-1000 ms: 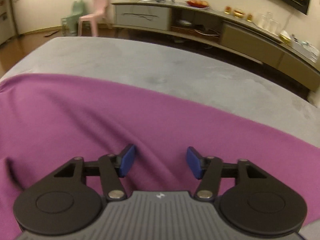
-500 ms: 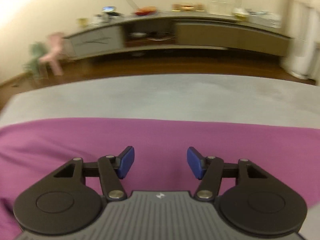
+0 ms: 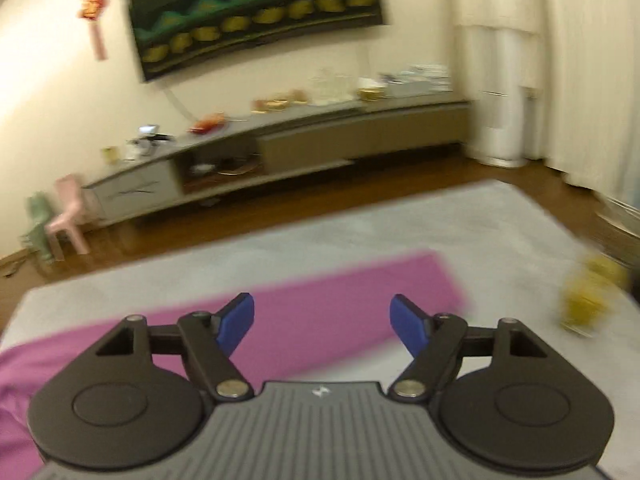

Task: Fold clothes

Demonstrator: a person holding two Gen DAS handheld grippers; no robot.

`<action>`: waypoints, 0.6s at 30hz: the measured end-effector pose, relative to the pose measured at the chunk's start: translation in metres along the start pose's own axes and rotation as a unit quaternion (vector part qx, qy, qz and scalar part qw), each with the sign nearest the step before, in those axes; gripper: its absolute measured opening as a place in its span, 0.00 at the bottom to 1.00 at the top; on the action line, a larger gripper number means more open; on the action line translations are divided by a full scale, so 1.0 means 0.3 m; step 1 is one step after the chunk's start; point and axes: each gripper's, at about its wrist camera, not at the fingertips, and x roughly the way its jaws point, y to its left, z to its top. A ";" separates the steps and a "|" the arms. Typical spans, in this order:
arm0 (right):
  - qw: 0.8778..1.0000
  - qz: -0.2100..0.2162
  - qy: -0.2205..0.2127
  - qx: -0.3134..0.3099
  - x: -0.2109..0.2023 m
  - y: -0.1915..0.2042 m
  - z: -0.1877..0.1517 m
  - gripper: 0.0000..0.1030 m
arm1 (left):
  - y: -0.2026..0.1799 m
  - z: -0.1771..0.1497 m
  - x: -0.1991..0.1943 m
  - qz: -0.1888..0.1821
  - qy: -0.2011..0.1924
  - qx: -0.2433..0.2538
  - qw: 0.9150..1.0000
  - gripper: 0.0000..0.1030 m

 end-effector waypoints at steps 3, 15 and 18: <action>0.997 -0.057 0.050 0.016 -0.077 -0.195 -0.134 0.72 | -0.061 -0.021 0.020 -0.026 0.008 0.038 0.999 0.54; 0.994 -0.034 0.097 -0.041 0.011 -0.222 -0.229 0.82 | -0.185 -0.041 0.142 0.014 0.051 0.125 0.991 0.54; 0.982 -0.089 0.151 -0.071 0.153 -0.176 -0.246 0.53 | -0.178 -0.033 0.158 0.029 0.049 0.115 0.992 0.55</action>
